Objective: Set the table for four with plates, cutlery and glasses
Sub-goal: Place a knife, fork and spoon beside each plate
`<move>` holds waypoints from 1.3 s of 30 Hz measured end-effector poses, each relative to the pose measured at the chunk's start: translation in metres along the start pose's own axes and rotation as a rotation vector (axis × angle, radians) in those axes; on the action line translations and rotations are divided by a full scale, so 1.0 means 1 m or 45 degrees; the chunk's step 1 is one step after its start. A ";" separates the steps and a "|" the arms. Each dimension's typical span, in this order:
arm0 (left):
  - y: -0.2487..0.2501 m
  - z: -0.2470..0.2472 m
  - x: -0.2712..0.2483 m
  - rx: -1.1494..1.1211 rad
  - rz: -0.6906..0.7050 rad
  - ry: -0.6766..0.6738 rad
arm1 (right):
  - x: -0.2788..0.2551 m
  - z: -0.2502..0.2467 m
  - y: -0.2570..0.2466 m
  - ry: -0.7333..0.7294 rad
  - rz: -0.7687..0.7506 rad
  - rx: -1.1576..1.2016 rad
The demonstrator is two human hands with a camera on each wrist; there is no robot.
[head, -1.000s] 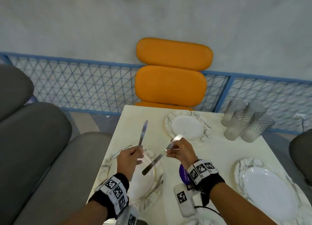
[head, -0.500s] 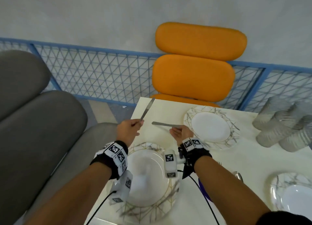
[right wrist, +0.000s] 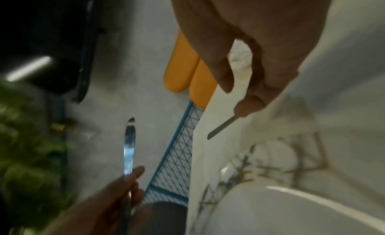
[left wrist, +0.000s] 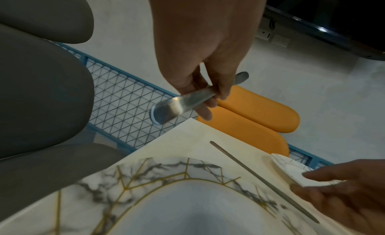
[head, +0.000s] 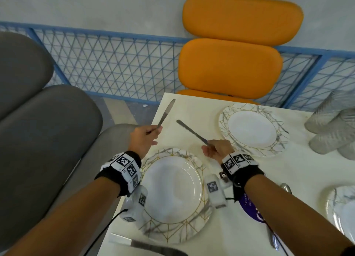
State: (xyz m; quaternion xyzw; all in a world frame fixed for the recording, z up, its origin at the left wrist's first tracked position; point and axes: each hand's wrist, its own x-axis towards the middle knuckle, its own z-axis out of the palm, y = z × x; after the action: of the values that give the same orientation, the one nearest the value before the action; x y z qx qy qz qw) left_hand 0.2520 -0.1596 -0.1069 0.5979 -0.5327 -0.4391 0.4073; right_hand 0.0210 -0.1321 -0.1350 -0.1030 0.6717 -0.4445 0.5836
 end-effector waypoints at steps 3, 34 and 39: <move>-0.003 -0.004 0.002 -0.007 0.008 0.004 | -0.007 -0.005 -0.011 -0.087 -0.222 -0.475; -0.032 -0.016 0.007 -0.163 -0.216 -0.117 | 0.099 0.028 -0.083 0.047 -0.843 -2.638; -0.039 -0.009 0.013 -0.230 -0.272 -0.092 | 0.112 0.026 -0.089 0.070 -0.827 -2.512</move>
State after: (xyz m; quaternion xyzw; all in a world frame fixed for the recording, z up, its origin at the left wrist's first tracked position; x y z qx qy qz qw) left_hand 0.2725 -0.1682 -0.1431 0.5958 -0.4387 -0.5475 0.3910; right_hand -0.0230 -0.2695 -0.1468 -0.7006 0.6901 0.1646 0.0765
